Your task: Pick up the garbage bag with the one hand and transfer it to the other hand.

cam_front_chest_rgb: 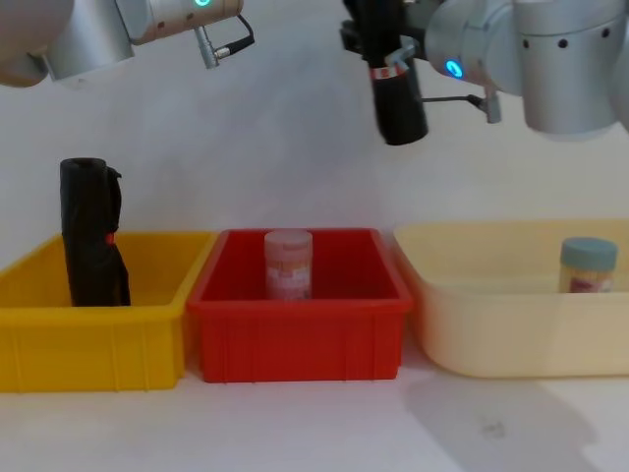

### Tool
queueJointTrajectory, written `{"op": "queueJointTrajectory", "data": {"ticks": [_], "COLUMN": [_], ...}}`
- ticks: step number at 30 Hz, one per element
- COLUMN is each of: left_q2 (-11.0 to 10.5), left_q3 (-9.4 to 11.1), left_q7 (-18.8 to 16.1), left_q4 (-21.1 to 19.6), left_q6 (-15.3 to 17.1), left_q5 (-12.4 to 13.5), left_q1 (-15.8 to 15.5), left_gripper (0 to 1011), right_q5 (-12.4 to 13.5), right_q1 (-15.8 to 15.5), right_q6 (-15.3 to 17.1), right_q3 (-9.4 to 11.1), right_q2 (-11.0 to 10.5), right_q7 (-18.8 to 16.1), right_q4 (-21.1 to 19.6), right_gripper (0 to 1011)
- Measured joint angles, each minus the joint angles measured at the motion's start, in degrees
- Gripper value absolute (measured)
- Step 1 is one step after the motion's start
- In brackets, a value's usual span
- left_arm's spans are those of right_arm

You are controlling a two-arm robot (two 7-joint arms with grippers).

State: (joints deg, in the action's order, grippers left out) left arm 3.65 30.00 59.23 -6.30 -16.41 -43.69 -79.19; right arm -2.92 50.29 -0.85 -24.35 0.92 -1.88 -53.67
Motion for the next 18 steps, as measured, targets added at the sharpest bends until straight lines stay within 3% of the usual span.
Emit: {"op": "queueJointTrajectory", "data": {"ticks": [9, 18], "left_q2": [0.0, 0.0], "left_q3": [0.0, 0.0], "left_q7": [0.0, 0.0], "left_q4": [0.0, 0.0], "left_q6": [0.0, 0.0], "left_q5": [0.0, 0.0], "left_q1": [0.0, 0.0], "left_gripper": [1001, 1001], "right_q5": [-2.2, -3.5], "right_q1": [-0.9, -4.5], "right_q6": [1.8, 5.8], "right_q3": [1.5, 4.5], "right_q2": [-2.3, -6.5], "right_q7": [3.9, 6.8], "right_q4": [-0.9, -5.5], "right_gripper": [596, 596]}}
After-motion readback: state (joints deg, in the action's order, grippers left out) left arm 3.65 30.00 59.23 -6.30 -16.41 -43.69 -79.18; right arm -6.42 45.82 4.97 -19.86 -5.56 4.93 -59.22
